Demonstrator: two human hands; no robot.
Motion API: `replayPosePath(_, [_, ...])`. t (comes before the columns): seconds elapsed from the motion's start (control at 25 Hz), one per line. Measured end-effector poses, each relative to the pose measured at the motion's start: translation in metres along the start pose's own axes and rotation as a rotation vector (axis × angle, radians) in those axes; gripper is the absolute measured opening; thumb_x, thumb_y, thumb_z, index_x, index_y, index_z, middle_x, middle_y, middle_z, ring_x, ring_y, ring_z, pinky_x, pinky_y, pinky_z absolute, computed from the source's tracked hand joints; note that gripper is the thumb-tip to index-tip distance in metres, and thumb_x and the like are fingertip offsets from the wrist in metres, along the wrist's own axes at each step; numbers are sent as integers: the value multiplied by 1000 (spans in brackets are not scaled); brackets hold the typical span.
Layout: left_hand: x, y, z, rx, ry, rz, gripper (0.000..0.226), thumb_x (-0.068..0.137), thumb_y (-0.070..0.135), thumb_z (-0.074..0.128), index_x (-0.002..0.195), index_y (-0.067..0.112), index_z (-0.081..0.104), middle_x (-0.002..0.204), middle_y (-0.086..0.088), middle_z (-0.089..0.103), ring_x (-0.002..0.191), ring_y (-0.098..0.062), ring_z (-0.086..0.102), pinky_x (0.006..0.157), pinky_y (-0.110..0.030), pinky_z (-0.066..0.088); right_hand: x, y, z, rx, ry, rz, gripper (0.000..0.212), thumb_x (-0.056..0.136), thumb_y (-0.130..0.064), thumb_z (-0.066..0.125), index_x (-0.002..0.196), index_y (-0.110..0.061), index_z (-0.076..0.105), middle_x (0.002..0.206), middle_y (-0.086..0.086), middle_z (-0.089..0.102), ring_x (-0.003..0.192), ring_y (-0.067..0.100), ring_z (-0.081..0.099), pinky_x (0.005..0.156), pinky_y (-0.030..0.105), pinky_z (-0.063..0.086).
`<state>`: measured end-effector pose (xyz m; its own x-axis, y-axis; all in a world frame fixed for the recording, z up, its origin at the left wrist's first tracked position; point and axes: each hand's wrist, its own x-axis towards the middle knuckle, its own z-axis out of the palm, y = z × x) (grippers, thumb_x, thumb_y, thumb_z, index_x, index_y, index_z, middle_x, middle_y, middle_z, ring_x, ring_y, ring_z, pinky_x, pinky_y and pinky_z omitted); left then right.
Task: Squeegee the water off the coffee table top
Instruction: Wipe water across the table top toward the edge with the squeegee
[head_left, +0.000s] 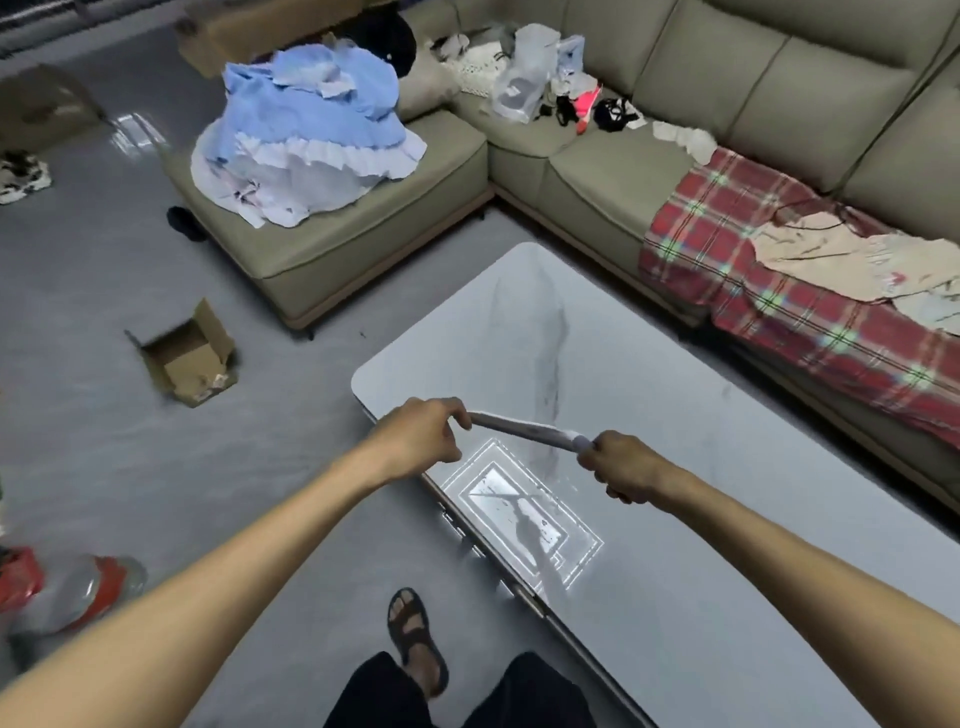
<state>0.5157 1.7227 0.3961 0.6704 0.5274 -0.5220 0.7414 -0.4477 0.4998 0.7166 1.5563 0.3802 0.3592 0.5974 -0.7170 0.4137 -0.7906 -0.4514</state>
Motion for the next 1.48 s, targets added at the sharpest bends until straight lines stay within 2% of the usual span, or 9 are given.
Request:
replayPosePath(0.24, [131, -21, -78, 91, -111, 31, 26, 82, 23, 64, 105, 33, 59, 88, 1, 71, 89, -15, 65, 73, -32, 49, 90, -61, -43, 130, 81, 141, 15, 96, -27, 41, 85, -16, 39, 73, 10, 53, 50, 22, 45, 38, 16, 26])
replayPosePath(0.48, [271, -68, -95, 15, -110, -65, 33, 89, 32, 58, 121, 23, 57, 122, -2, 60, 116, -21, 54, 94, -38, 48, 236, -83, -49, 263, 82, 174, 28, 99, -27, 38, 121, -10, 40, 95, 16, 56, 60, 25, 49, 40, 23, 33])
replayPosePath(0.64, [386, -99, -103, 19, -128, -79, 43, 90, 32, 58, 129, 18, 49, 96, -2, 59, 93, -23, 56, 79, -32, 46, 340, -101, -81, 298, 206, 199, 24, 100, -25, 35, 114, -7, 42, 100, 23, 58, 70, 30, 51, 47, 25, 33])
replayPosePath(0.76, [480, -133, -81, 100, -128, -52, 50, 91, 27, 56, 137, 13, 42, 130, -10, 51, 118, -28, 51, 95, -35, 44, 430, -102, -97, 228, 352, 207, 26, 100, -16, 34, 119, -1, 44, 111, 30, 59, 83, 38, 55, 64, 37, 43])
replayPosePath(0.92, [577, -184, -31, 236, -203, -56, 75, 92, 36, 54, 148, 5, 16, 154, -19, 21, 144, -32, 19, 115, -42, 25, 549, -102, -112, 141, 515, 247, 36, 96, -12, 35, 132, -8, 36, 110, 32, 57, 87, 42, 57, 73, 49, 49])
replayPosePath(1.16, [623, -220, 11, 304, -256, 4, 91, 92, 45, 49, 150, -1, -4, 156, -28, 0, 148, -37, -3, 120, -44, 9, 673, -118, -145, 71, 566, 300, 20, 89, -4, 31, 104, -16, 38, 103, 19, 50, 81, 31, 50, 46, 28, 33])
replayPosePath(1.28, [627, -222, 14, 302, -297, 21, 92, 92, 43, 47, 149, -2, -10, 154, -34, -13, 146, -41, -12, 121, -43, 4, 690, -120, -138, 16, 577, 331, 41, 85, 0, 31, 123, -8, 42, 108, 21, 53, 80, 34, 48, 47, 31, 35])
replayPosePath(1.4, [629, -221, 12, 259, -370, 3, 88, 92, 36, 45, 149, 1, -13, 153, -33, -21, 145, -41, -20, 120, -43, 1, 667, -108, -112, -122, 525, 314, 57, 86, -1, 33, 141, -13, 30, 112, 26, 56, 90, 42, 50, 64, 37, 35])
replayPosePath(1.48, [630, -220, 7, 247, -400, -3, 88, 90, 31, 46, 149, 2, -13, 153, -31, -23, 145, -41, -21, 121, -44, 3, 634, -96, -86, -178, 487, 256, 60, 88, -3, 37, 146, -18, 25, 104, 28, 60, 83, 42, 52, 68, 36, 34])
